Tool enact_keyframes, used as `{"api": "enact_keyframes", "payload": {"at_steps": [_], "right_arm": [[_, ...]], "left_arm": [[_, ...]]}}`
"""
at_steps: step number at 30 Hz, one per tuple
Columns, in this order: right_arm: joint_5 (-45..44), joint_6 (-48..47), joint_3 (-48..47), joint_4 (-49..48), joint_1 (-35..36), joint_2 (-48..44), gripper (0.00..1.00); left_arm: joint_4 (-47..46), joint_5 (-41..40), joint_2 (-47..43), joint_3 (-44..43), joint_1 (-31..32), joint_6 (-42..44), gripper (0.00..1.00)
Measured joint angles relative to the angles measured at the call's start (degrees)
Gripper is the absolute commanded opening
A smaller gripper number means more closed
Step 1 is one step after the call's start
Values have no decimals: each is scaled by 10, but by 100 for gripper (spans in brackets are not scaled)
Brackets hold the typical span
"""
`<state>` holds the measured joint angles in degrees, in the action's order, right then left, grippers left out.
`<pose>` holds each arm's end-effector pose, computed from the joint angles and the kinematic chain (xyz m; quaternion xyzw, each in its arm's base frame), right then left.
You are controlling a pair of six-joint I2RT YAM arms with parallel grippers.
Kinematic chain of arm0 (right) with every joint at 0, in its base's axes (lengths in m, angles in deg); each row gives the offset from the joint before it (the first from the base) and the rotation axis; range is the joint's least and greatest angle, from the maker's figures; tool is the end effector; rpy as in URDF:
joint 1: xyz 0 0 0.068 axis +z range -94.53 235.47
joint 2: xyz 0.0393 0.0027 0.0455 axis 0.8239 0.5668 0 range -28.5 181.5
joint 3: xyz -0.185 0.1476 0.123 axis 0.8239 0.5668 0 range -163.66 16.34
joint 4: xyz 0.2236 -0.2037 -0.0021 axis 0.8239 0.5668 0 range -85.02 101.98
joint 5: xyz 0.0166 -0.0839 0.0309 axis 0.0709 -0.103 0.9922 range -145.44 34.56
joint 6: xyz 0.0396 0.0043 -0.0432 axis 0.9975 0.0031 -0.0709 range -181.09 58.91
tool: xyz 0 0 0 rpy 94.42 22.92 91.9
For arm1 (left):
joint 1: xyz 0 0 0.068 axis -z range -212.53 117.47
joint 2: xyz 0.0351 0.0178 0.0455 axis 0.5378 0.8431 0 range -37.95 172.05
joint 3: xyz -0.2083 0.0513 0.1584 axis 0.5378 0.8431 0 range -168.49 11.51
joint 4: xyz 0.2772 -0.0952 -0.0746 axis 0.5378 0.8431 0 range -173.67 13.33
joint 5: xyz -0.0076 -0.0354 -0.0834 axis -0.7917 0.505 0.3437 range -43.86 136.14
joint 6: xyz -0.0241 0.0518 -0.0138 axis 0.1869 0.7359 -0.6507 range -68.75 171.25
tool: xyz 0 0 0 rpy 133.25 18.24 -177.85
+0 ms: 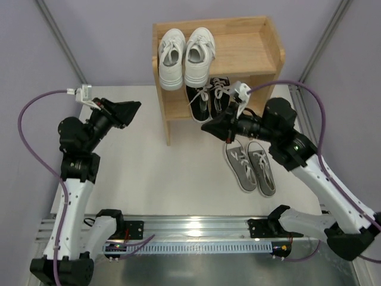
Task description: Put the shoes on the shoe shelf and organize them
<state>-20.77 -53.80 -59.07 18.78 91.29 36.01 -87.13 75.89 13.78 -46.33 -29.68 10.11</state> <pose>0.2209 0.1893 0.4540 -0.3694 0.6200 0.4425 0.5324 0.2487 -0.0336 0.4246 -0.0194 0.6537 -0.4302 0.6222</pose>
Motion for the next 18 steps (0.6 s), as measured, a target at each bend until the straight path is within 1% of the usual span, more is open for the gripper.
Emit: {"api": "enact_keyframes", "payload": {"at_steps": [2, 3, 4, 5, 6, 8, 10, 14, 16, 18], "right_arm": [[-67, -6, 58, 24, 2, -71, 39], [-105, -5, 84, 41, 2, -101, 40], [-157, -2, 107, 55, 2, -123, 45], [-204, 4, 125, 71, 2, -136, 57], [-261, 20, 143, 91, 2, -139, 78], [-366, 53, 180, 132, 1, -125, 86], [-442, 94, 219, 174, -11, -100, 91], [-507, 155, 299, 247, -76, -75, 98], [-526, 174, 312, 266, -102, -75, 100], [-539, 189, 315, 274, -108, -76, 100]], "left_arm": [[8, 1, -63, 29, 0, 0, 39], [10, 1, -88, 48, 0, -2, 39], [10, 3, -116, 69, 0, -5, 40], [11, 6, -142, 89, 0, -10, 40], [12, 9, -164, 111, 0, -16, 41], [20, 16, -189, 147, 0, -27, 45], [37, 20, -202, 177, 0, -38, 48], [86, 24, -223, 202, 1, -49, 55], [99, 28, -235, 205, 1, -50, 56], [109, 31, -250, 209, 1, -51, 57]]}}
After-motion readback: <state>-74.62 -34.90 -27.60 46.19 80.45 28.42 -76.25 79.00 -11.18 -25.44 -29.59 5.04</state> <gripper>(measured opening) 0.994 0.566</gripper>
